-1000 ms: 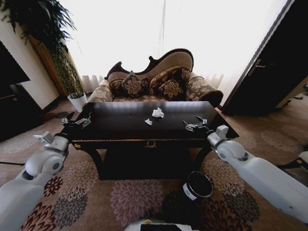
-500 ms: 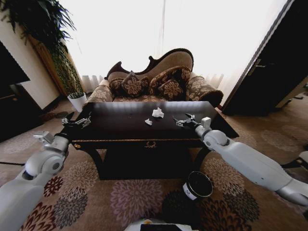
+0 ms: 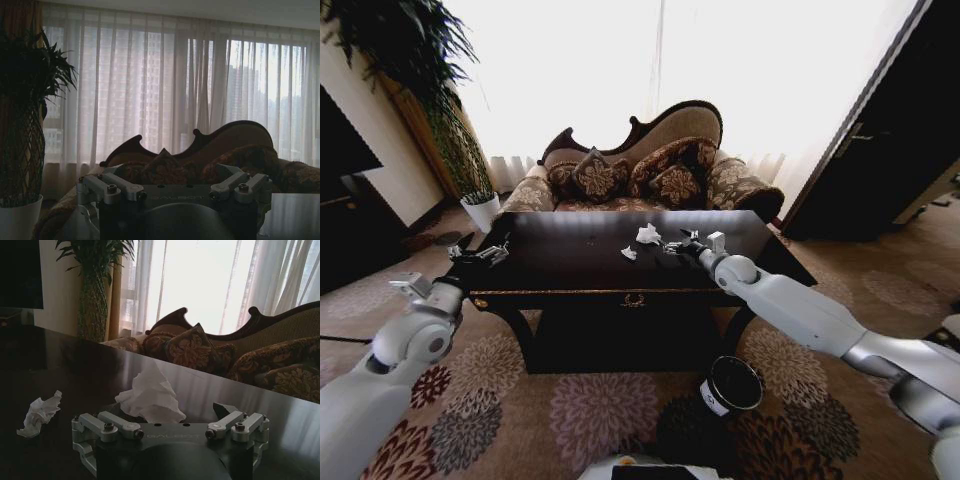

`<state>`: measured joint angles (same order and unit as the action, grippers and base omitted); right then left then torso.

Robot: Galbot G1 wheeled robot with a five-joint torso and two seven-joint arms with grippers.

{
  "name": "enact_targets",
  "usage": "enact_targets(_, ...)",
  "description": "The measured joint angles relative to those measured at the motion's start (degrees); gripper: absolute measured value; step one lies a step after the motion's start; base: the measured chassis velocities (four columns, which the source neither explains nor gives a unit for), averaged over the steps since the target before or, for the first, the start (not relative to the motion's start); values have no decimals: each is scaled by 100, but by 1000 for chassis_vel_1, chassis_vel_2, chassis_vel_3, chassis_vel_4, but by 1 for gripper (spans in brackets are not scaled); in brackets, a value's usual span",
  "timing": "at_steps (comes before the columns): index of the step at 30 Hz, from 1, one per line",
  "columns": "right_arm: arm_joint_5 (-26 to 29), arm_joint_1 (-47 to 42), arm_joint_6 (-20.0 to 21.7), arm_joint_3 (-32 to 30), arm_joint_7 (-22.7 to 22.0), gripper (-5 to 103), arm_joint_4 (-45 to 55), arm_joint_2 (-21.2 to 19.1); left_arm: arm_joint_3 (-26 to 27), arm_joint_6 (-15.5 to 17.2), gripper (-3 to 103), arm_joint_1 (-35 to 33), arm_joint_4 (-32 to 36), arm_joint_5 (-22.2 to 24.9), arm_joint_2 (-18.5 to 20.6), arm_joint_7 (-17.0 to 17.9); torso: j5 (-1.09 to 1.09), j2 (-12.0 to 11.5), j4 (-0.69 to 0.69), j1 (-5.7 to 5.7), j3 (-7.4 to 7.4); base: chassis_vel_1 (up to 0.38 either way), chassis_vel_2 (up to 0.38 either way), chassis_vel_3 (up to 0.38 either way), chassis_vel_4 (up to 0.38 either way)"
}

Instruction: Move to the front of the table and place the trash on the table into the trash bin.

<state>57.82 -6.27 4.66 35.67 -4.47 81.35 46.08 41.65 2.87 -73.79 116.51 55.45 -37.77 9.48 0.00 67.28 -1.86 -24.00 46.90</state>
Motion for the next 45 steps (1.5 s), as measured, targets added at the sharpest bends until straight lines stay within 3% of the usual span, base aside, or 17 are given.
enact_targets(10, -16, 313, -56, 261, 12, 100, -463, 463, 0, 0, 100, 0, 0, 0, 0, 0, 0, 0, 1, 0, 0, 0, 0, 0, 0)
enact_targets(24, -239, 353, -274, 257, 77, 103, -1100, 807, 0, 0, 100, 0, 0, 0, 0, 0, 0, 0, 0, 0, 0, 0, 0, 0, 0)
enact_targets(28, -262, 369, -358, 257, 101, 85, -1185, 848, 0, 0, 100, 0, 0, 0, 0, 0, 0, 0, 0, 0, 0, 0, 0, 0, 0)
enact_targets(30, -262, 376, -364, 258, 107, 85, -1185, 848, 0, 0, 100, 0, 0, 0, 0, 0, 0, 0, 0, 0, 0, 0, 0, 0, 0)
enact_targets(32, -261, 384, -370, 259, 109, 74, -1186, 848, 0, 0, 100, 0, 0, 0, 0, 0, 0, 0, 0, 0, -1, 0, 0, 0, 0)
enact_targets(33, -260, 385, -373, 259, 110, 74, -1187, 847, 0, 0, 100, 0, 0, 0, 0, 0, 0, 0, 0, 0, -1, 0, 0, 0, 0)
enact_targets(34, -259, 385, -378, 259, 110, 63, -1188, 844, 0, 0, 100, 0, 0, 0, 0, 0, 0, 0, 0, 0, -1, 0, 0, 0, 0)
enact_targets(38, -269, 380, -385, 259, 98, 57, -1176, 837, 0, 0, 100, 0, 0, 0, 0, 0, 0, 0, 0, 0, -1, 0, 0, 0, 0)
enact_targets(42, -350, 260, -403, 225, 12, 35, -1047, 794, 0, 0, 100, 0, 0, 0, 0, 0, 1, 0, 0, 0, -1, 0, 0, 0, 0)
enact_targets(44, -353, 251, -404, 222, 8, 35, -1030, 786, 0, 0, 100, 0, 0, 0, 0, 0, 1, 0, 0, 0, -1, 0, 0, 0, 0)
enact_targets(45, -354, 246, -404, 218, 5, 30, -1015, 779, 0, 0, 100, 0, 0, 0, 0, 0, 0, 0, 0, 1, -1, 0, 0, 0, 0)
